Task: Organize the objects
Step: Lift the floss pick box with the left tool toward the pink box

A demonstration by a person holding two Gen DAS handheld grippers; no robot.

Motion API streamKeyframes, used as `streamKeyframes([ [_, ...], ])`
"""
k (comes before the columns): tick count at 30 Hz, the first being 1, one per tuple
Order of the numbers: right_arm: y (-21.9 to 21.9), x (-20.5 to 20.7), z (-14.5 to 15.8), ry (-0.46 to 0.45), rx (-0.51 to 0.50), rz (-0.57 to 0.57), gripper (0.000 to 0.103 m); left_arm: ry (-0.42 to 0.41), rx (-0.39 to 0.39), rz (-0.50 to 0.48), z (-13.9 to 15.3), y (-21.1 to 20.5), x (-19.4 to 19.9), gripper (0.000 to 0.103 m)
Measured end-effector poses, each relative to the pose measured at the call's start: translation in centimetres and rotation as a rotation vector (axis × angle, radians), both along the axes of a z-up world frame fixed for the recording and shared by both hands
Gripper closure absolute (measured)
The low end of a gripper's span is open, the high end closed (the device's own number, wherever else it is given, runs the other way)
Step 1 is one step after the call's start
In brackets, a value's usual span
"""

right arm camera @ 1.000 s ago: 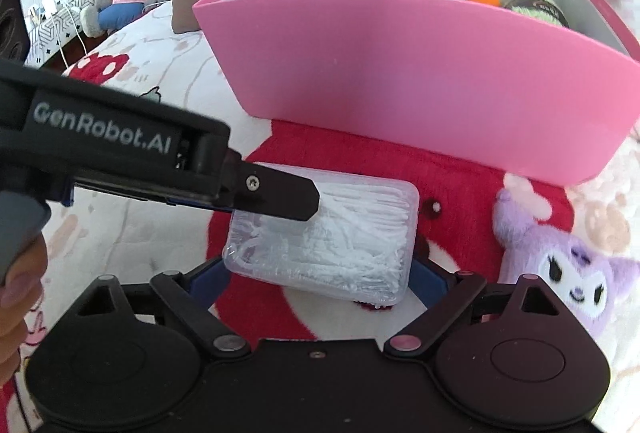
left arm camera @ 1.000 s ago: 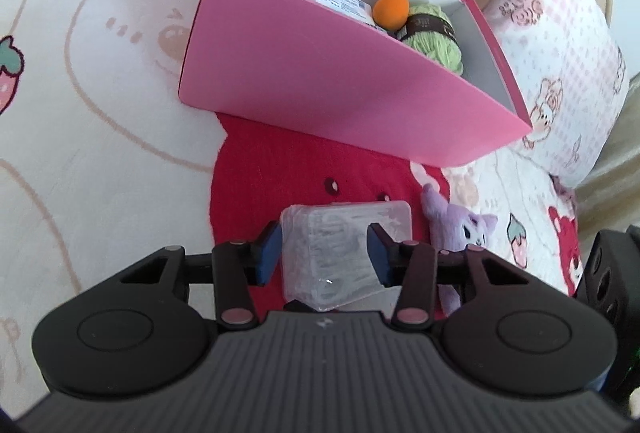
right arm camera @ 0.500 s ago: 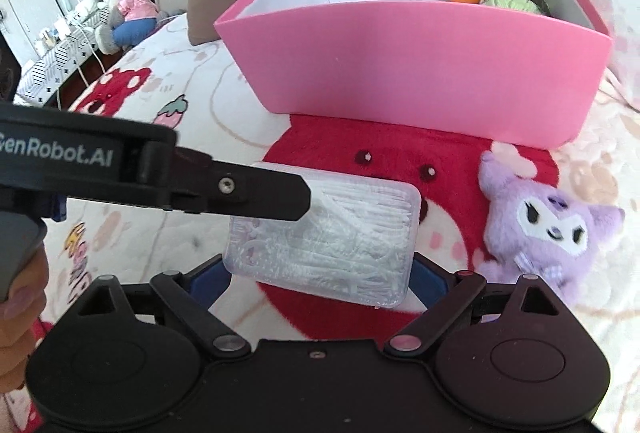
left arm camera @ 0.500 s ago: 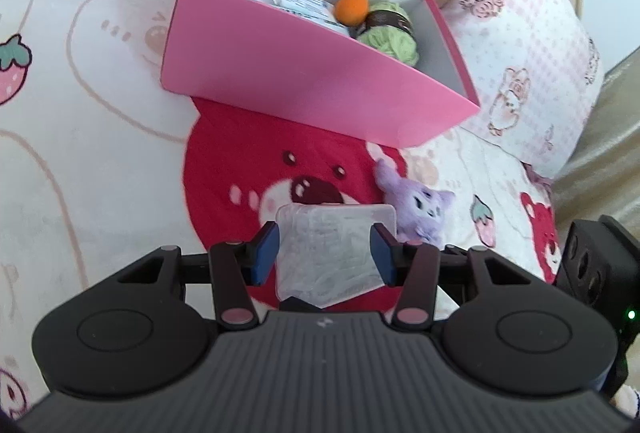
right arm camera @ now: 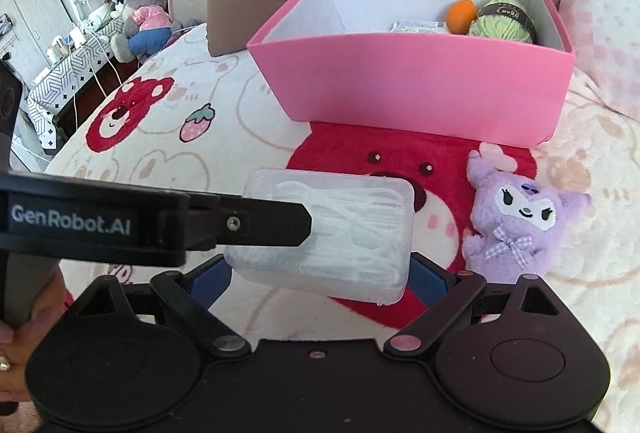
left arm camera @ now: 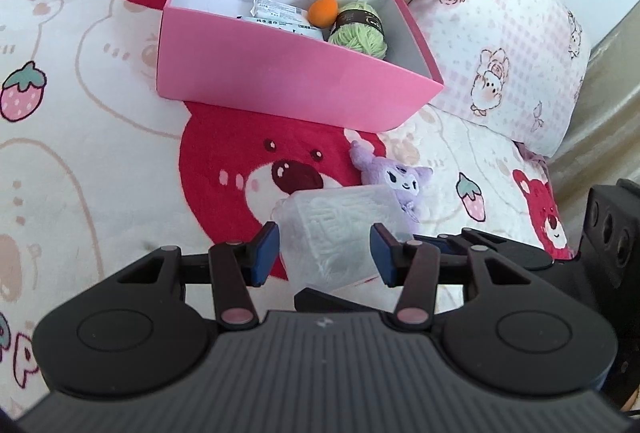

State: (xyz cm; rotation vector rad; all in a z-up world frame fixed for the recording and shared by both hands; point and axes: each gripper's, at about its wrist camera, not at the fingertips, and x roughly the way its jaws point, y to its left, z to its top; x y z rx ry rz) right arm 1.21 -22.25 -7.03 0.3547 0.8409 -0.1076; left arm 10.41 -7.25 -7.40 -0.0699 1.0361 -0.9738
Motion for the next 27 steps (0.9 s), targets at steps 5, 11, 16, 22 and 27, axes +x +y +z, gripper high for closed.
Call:
streamKeyframes([
  [5, 0.6, -0.4, 0.7, 0.002, 0.001, 0.001, 0.007, 0.024, -0.005, 0.006, 0.4, 0.9, -0.4, 0.055],
  [11, 1.8, -1.3, 2.1, -0.012, -0.037, 0.013, 0.007, 0.023, -0.017, 0.006, 1.6, 1.7, -1.0, 0.055],
  [16, 2.6, -1.8, 3.4, -0.022, -0.06, 0.016, 0.007, 0.015, -0.019, 0.002, 2.8, 2.2, -1.5, 0.054],
  [22, 3.1, -2.4, 4.7, -0.035, -0.081, 0.018, 0.007, 0.002, -0.028, -0.005, 4.1, 2.6, -2.0, 0.053],
  [27, 3.5, -2.9, 5.8, -0.044, -0.105, 0.018, 0.007, -0.004, -0.033, -0.005, 5.0, 2.7, -2.5, 0.053],
])
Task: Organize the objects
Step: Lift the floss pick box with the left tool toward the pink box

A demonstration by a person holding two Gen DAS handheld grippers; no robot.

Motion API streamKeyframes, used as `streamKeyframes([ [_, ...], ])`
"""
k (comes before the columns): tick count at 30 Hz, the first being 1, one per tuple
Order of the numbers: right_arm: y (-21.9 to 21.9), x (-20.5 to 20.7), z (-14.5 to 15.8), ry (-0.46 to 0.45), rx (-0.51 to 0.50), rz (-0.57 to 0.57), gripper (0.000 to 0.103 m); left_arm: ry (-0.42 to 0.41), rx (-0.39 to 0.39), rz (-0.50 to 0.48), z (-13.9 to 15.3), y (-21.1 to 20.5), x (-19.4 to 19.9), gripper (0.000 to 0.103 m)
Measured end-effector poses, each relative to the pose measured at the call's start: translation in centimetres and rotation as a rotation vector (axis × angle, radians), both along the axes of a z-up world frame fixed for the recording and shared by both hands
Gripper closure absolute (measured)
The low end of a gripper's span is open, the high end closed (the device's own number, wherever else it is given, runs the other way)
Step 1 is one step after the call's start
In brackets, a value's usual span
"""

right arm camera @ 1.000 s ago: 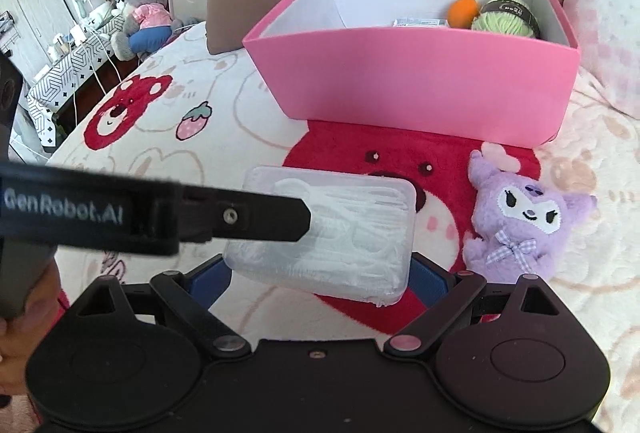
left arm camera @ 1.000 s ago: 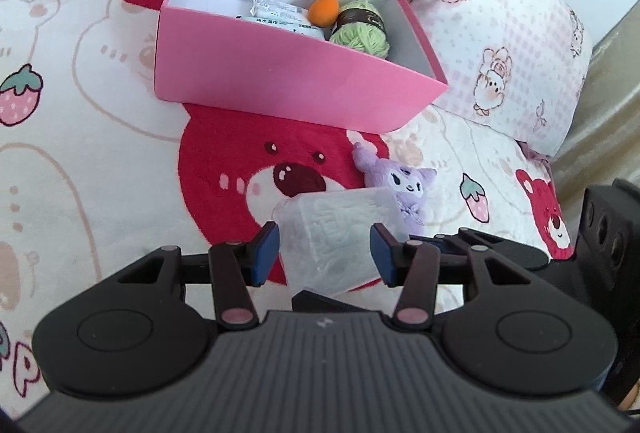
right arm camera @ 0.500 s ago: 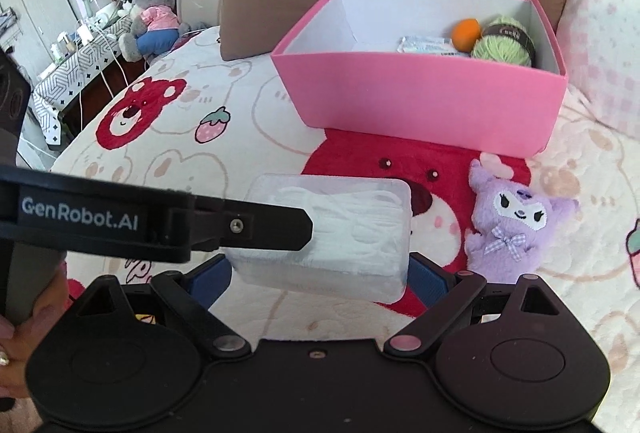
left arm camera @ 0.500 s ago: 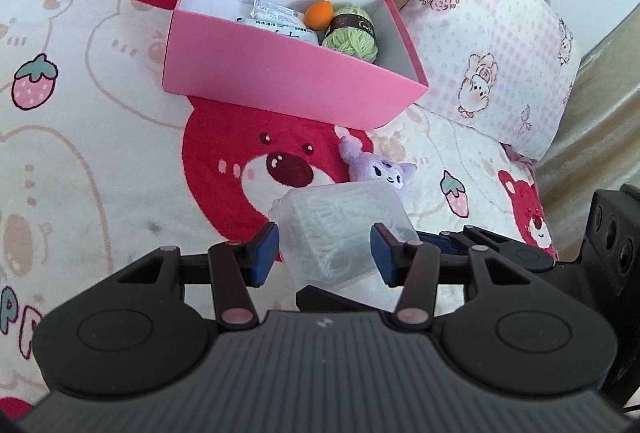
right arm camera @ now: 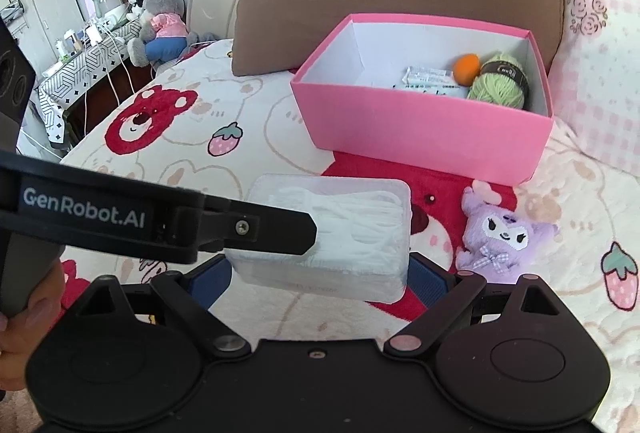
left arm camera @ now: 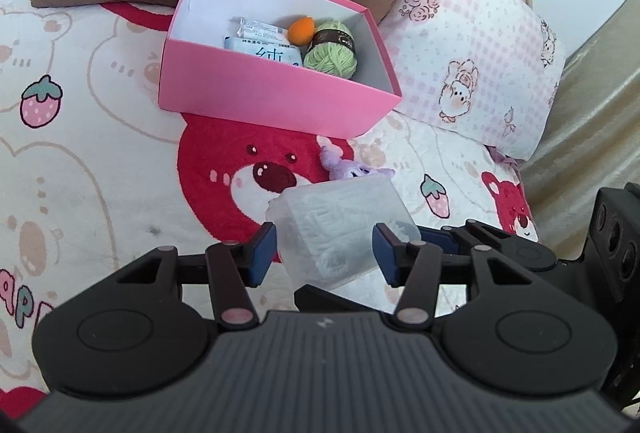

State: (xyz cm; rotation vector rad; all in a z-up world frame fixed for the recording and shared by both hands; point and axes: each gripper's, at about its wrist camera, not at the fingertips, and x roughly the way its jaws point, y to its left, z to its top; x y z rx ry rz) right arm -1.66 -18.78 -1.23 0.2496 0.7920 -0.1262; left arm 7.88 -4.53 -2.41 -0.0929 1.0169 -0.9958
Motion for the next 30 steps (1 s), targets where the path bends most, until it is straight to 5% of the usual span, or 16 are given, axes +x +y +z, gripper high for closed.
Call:
streamKeyframes([
  [30, 1.0, 0.8, 3.4, -0.084, -0.131, -0.034, 0.007, -0.079, -0.021, -0.015, 4.8, -0.6, 0.6, 0.051],
])
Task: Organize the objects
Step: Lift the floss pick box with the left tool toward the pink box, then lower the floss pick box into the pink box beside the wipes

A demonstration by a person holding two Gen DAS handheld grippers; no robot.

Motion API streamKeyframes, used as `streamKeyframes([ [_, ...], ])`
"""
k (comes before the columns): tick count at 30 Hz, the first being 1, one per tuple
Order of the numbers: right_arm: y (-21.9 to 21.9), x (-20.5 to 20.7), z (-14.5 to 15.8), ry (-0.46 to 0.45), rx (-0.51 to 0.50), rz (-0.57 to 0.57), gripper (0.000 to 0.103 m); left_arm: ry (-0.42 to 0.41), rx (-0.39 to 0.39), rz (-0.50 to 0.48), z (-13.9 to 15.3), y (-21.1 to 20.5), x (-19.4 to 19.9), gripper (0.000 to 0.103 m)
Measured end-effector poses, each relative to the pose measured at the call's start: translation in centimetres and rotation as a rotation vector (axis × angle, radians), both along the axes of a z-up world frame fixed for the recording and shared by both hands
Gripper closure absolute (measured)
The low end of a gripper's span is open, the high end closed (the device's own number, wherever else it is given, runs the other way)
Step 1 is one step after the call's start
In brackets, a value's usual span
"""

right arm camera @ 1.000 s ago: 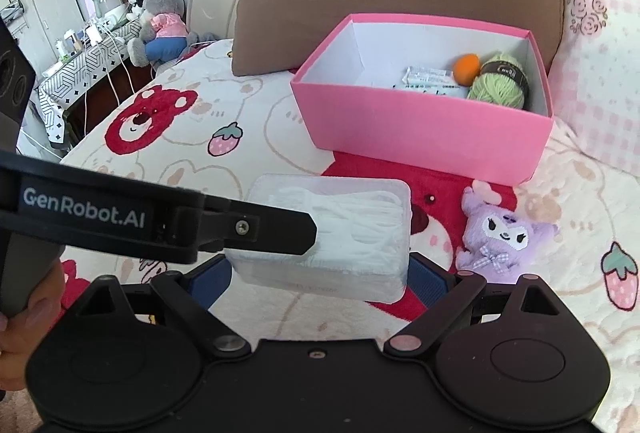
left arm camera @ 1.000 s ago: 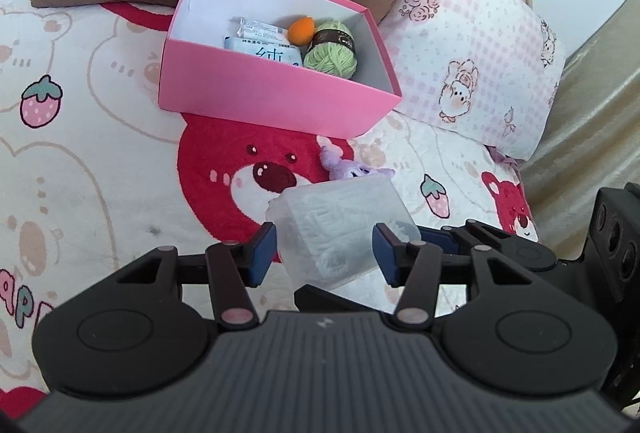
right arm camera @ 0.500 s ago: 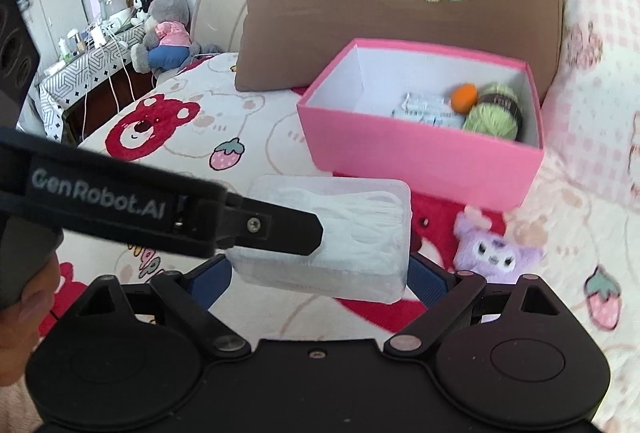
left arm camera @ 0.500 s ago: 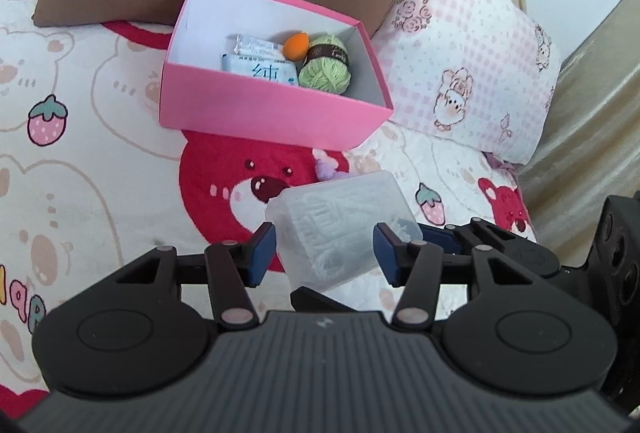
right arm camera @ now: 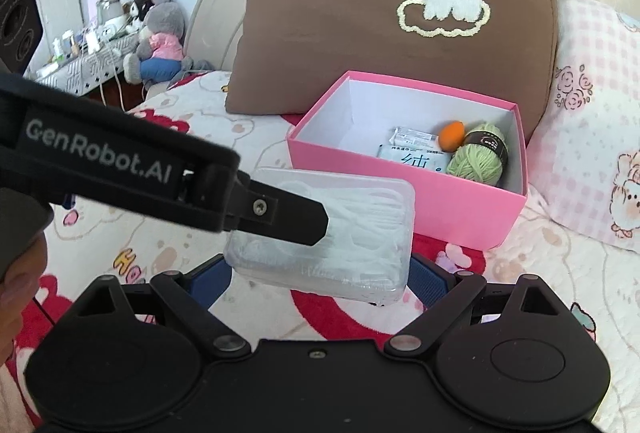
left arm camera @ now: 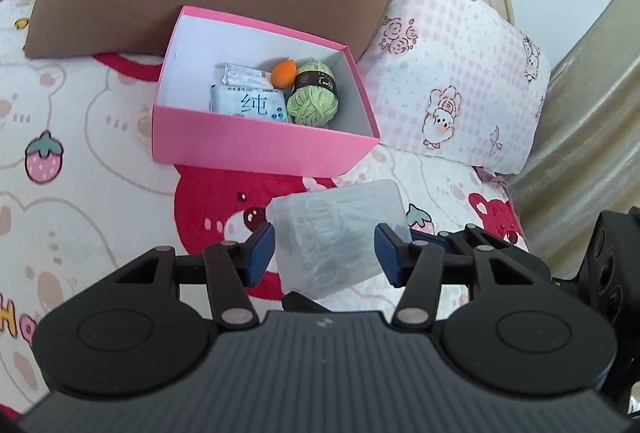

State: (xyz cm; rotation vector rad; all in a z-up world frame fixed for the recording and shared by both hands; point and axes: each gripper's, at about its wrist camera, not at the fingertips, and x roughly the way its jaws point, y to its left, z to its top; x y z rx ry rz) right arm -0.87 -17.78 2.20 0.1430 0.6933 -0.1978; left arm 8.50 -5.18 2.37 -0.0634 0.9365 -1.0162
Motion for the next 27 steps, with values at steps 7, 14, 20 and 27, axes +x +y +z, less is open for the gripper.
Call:
streamKeyframes([
  [7, -1.6, 0.9, 1.3, -0.036, 0.03, -0.005, 0.008, -0.05, 0.015, -0.016, 0.9, -1.4, 1.0, 0.051],
  [14, -2.6, 2.7, 1.6, -0.033, -0.007, 0.015, 0.008, -0.047, 0.025, -0.01, 1.3, -2.7, 2.9, 0.051],
  [20, -4.5, 4.7, 1.6, -0.026, 0.012, 0.039, 0.008, -0.008, 0.014, 0.02, 0.8, -3.8, 5.2, 0.051],
  [27, -6.8, 6.7, 1.0, 0.0, 0.031, 0.066, 0.008, 0.017, 0.027, 0.032, -0.1, -5.7, 7.4, 0.051],
])
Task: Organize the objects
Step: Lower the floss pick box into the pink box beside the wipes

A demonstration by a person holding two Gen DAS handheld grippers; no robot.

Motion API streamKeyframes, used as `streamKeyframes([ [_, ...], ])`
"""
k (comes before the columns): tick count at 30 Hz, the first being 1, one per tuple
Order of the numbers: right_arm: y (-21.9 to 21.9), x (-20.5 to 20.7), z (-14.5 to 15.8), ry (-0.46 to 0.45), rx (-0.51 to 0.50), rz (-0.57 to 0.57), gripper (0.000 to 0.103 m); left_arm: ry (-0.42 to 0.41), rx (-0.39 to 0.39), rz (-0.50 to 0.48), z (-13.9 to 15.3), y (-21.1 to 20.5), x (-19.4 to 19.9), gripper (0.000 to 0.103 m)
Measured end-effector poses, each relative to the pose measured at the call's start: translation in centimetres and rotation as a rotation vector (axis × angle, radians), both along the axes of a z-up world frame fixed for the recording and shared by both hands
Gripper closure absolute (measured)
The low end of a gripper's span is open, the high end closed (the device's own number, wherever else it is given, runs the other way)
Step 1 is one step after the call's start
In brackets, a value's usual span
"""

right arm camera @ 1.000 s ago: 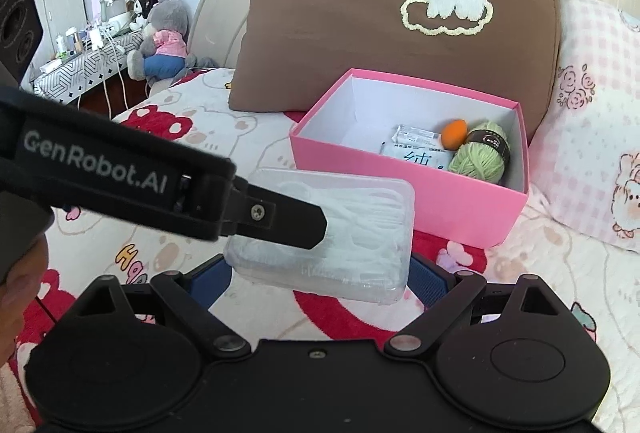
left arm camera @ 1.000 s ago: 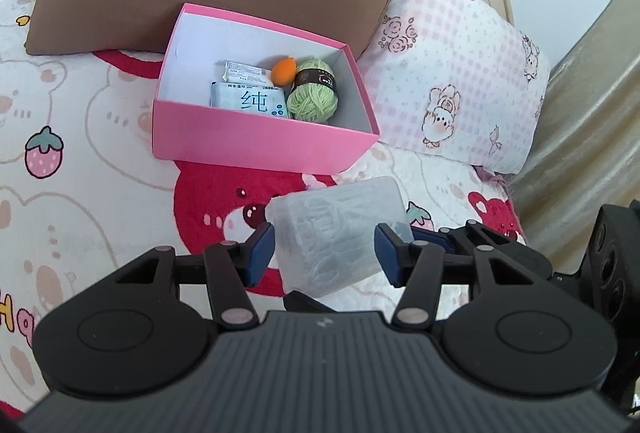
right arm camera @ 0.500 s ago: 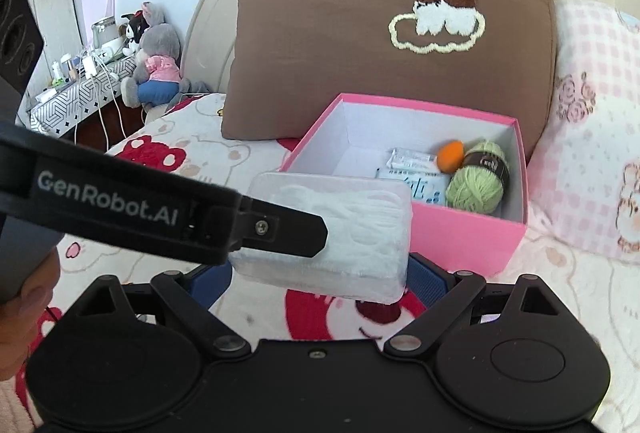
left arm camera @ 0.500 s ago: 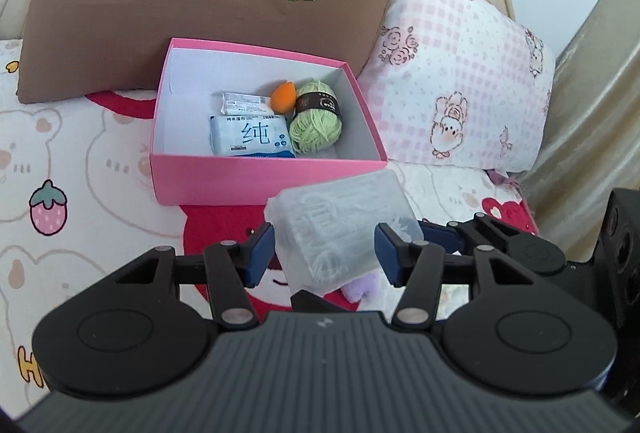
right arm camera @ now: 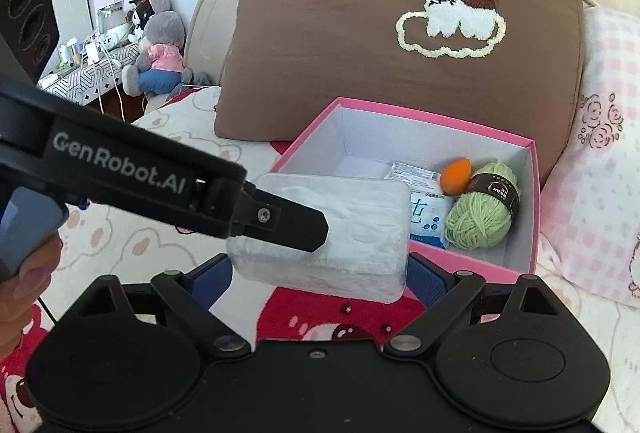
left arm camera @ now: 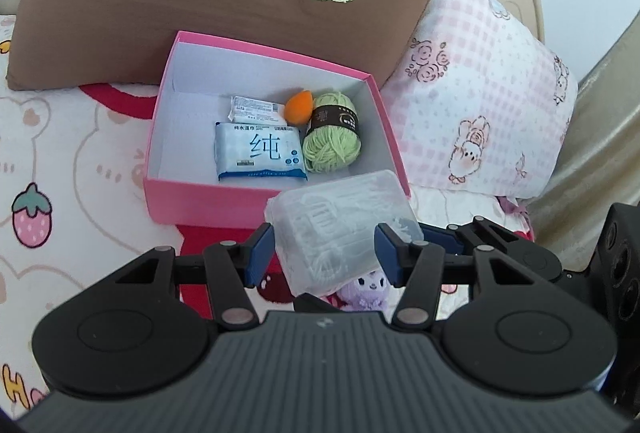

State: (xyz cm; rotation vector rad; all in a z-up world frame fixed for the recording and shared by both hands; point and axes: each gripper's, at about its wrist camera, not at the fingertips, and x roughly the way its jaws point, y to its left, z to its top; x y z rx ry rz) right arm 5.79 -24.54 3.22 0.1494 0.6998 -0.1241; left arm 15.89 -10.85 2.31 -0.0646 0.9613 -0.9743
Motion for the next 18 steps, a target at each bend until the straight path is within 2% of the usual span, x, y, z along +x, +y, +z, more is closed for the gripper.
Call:
streamKeyframes([
  [4, -1.6, 1.3, 0.2, 0.002, 0.003, 0.003, 0.008, -0.017, 0.005, -0.007, 0.2, -1.6, 1.3, 0.051],
  [7, -2.5, 2.7, -0.1, 0.011, -0.006, 0.021, 0.008, 0.01, 0.004, 0.009, -0.3, -2.4, 3.0, 0.051],
  [9, -3.3, 3.7, -0.2, 0.02, 0.023, 0.026, 0.008, 0.02, 0.011, 0.024, -0.9, -2.9, 4.2, 0.051],
  [12, -4.4, 5.6, -0.2, 0.076, 0.069, 0.013, 0.009, 0.024, 0.022, 0.019, -1.4, -3.8, 5.5, 0.05],
  [15, -4.9, 7.4, 0.1, 0.151, 0.035, 0.041, 0.01, 0.051, 0.018, 0.021, -1.9, -4.4, 6.8, 0.05],
  [18, -5.9, 8.8, 0.1, 0.174, 0.04, 0.055, 0.011, 0.06, 0.01, 0.037, -2.3, -4.9, 8.0, 0.05],
])
